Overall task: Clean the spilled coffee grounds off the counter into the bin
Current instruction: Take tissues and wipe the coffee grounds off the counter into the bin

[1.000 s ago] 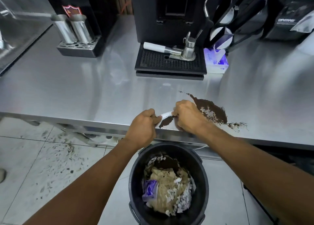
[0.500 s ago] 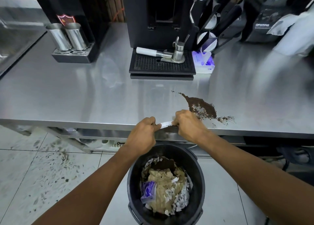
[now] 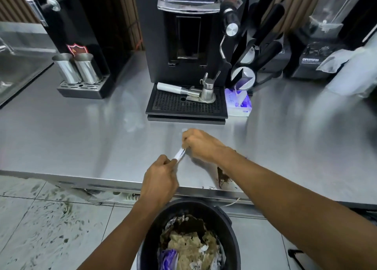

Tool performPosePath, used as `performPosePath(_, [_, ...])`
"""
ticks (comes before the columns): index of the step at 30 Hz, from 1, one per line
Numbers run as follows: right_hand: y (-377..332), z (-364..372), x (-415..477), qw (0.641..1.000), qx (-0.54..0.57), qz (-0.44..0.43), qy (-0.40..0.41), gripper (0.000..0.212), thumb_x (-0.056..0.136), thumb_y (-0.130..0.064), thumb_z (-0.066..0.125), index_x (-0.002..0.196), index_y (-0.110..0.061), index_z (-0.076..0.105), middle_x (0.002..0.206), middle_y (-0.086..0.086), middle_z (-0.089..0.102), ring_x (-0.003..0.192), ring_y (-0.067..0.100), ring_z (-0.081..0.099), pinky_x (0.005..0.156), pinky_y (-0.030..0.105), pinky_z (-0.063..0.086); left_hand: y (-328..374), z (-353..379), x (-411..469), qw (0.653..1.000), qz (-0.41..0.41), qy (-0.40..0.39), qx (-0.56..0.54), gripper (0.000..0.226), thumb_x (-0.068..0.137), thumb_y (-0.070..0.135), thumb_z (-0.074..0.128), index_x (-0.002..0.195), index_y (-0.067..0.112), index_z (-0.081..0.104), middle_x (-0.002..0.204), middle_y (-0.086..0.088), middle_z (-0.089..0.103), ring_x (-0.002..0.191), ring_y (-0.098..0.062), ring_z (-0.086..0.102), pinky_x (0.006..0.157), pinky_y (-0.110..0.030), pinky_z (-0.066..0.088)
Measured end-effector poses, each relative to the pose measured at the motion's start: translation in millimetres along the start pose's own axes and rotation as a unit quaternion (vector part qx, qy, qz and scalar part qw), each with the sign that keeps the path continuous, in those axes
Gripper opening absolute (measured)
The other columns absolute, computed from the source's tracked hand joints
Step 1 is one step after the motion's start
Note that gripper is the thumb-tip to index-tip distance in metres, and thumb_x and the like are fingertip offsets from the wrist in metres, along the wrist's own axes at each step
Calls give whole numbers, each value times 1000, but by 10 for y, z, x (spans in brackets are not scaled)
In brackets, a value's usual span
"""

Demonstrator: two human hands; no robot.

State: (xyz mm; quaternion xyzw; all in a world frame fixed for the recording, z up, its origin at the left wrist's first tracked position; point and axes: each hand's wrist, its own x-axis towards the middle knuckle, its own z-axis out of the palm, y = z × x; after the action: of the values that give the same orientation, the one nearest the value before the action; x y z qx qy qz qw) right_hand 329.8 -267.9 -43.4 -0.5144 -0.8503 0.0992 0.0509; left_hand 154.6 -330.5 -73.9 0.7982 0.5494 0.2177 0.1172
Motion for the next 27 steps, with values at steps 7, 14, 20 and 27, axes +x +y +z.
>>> performPosePath(7, [537, 80, 396, 997, -42, -39, -42, 15, 82, 1, 58, 82, -9, 69, 84, 2, 57, 91, 25, 56, 75, 44, 51, 203, 369, 450, 994, -74, 2, 80, 13, 84, 7, 58, 90, 7, 70, 72, -5, 48, 52, -20, 35, 47, -27, 30])
performPosePath(14, [1054, 14, 222, 998, -39, -48, -21, 12, 78, 1, 64, 72, -8, 71, 75, 6, 62, 83, 27, 58, 69, 42, 52, 428, 546, 731, 996, -48, -15, 75, 18, 88, 12, 60, 98, 11, 74, 74, -2, 50, 59, -24, 51, 49, -29, 39])
performPosePath(20, [1444, 66, -303, 998, -43, 37, 5, 22, 72, 5, 59, 66, -15, 67, 73, -2, 57, 76, 20, 56, 64, 38, 52, 701, 783, 784, 998, 40, -46, 29, 19, 89, 10, 56, 96, 13, 73, 76, 2, 51, 67, -20, 51, 55, -30, 46])
performPosePath(27, [1345, -31, -932, 987, -2, 160, 31, 17, 81, 0, 64, 80, -12, 75, 82, 3, 60, 78, 20, 59, 70, 35, 55, 822, 848, 861, 986, 121, -111, -9, 42, 83, 0, 55, 118, 16, 70, 90, 3, 63, 95, -18, 54, 86, -28, 49])
